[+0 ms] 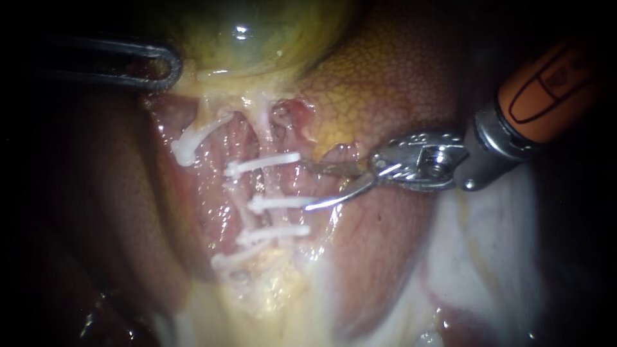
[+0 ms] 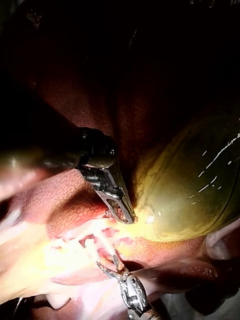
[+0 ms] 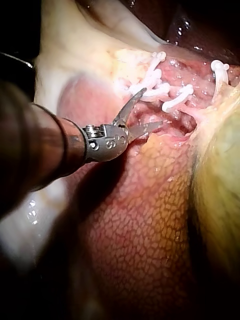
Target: Go to the cutting position right tube
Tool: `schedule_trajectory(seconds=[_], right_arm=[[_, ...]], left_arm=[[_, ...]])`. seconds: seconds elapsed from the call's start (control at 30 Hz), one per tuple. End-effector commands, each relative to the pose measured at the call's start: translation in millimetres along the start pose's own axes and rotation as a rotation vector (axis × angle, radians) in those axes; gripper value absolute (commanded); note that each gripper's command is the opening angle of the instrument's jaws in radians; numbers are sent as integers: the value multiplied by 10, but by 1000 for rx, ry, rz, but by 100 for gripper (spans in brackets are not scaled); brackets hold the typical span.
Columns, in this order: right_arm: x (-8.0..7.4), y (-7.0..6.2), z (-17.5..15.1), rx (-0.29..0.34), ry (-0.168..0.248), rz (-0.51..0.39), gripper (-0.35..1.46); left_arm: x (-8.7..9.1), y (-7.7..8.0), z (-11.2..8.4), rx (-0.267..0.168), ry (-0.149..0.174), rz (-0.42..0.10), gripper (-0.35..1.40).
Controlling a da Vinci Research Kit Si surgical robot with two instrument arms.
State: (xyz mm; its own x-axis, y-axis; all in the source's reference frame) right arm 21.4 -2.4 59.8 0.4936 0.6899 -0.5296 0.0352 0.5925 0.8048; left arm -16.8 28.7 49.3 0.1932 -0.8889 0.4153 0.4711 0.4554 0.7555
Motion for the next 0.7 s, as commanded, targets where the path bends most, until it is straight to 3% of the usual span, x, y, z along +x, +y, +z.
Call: schedule_trajectory(seconds=[0.03, 0.2, 0.37, 0.7], right_arm=[[0, 0, 1, 17, 6, 11, 115], [3, 2, 7, 105, 37, 52, 115], [5, 3, 17, 134, 40, 53, 113], [12, 6, 39, 228, 93, 9, 106]], left_arm=[[0, 0, 0, -1, 0, 0, -35], [0, 0, 1, -1, 0, 0, -35], [0, 0, 1, -1, 0, 0, -35], [0, -1, 2, -2, 0, 0, -35]])
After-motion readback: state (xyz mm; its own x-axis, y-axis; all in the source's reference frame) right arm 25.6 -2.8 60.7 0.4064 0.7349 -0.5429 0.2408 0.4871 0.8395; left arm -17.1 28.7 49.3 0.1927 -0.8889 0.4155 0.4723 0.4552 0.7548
